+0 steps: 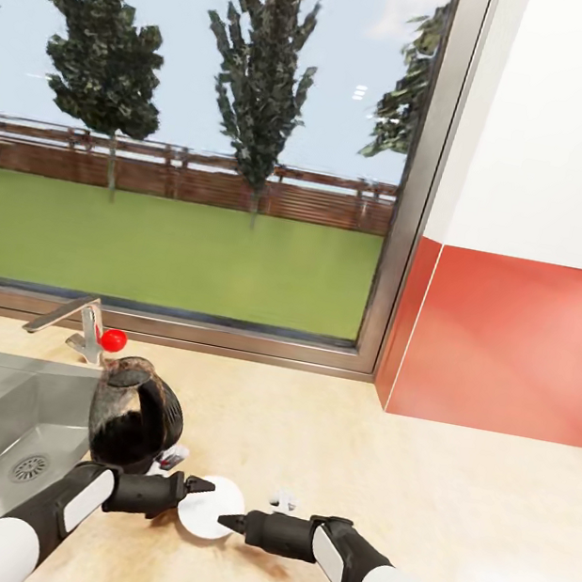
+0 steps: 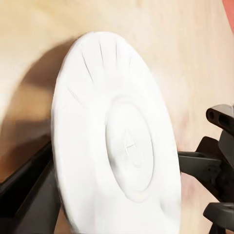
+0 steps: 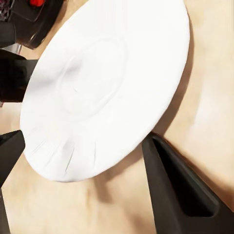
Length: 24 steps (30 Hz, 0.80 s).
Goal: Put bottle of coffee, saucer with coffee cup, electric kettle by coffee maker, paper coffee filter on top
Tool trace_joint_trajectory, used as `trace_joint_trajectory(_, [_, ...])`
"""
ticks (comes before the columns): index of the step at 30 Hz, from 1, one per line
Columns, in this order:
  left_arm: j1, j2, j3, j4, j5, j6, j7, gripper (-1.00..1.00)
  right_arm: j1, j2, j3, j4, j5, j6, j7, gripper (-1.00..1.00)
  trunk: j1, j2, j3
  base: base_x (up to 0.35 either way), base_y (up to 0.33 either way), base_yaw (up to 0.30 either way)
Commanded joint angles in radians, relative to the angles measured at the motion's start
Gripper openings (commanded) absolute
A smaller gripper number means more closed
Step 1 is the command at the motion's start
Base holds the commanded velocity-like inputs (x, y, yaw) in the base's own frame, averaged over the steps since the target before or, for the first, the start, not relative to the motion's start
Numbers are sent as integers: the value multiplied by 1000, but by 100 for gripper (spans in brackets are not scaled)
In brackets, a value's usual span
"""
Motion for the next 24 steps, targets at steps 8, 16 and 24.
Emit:
trace_joint_trajectory(8, [0, -9, -7, 3, -1, 2, 1, 100, 0, -3, 16, 7, -50, 6, -3, 100, 1, 0, -1, 0, 0, 0])
trace_joint_trajectory(16, [1, -9, -7, 7, -1, 2, 1, 100, 0, -1, 0, 5, -57, 5, -3, 100, 1, 0, -1, 0, 0, 0])
trace_joint_trajectory(24, [7, -9, -7, 9, -1, 2, 0, 100, 0, -1, -41, 5, -58, 5, -3, 100, 1, 0, -1, 0, 0, 0])
